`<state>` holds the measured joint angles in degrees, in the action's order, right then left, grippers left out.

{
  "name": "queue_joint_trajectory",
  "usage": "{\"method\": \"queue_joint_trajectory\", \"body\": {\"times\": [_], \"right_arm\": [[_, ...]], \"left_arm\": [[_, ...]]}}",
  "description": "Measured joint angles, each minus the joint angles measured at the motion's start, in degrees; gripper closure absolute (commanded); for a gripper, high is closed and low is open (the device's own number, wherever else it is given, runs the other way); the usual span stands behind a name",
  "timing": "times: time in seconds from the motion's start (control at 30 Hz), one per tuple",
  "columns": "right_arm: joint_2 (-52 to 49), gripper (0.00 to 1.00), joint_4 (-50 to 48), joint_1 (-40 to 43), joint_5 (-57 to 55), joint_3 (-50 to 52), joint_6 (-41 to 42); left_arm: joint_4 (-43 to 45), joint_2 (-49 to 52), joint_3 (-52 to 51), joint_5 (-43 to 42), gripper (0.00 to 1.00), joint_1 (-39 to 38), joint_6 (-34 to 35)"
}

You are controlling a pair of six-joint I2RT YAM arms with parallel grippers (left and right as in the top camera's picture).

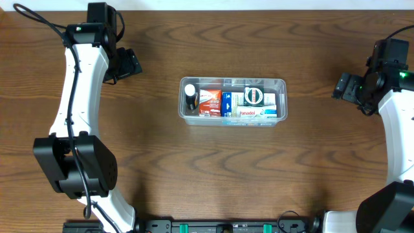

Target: Pack container

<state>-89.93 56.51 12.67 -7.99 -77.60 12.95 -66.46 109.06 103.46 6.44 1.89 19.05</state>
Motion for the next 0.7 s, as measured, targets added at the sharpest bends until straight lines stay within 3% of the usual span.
{"method": "queue_joint_trajectory", "body": {"times": [0.4,0.7], "right_arm": [[2.1,0.01,0.0,-0.7,0.0,1.4,0.0],[28.1,0.01,-0.7,-17.6,-1.7,10.4,-0.1]], "left_arm": [[0.0,0.0,0.0,0.0,0.02,0.0,0.0],[0.0,0.0,0.0,0.0,0.02,0.0,0.0]]}}
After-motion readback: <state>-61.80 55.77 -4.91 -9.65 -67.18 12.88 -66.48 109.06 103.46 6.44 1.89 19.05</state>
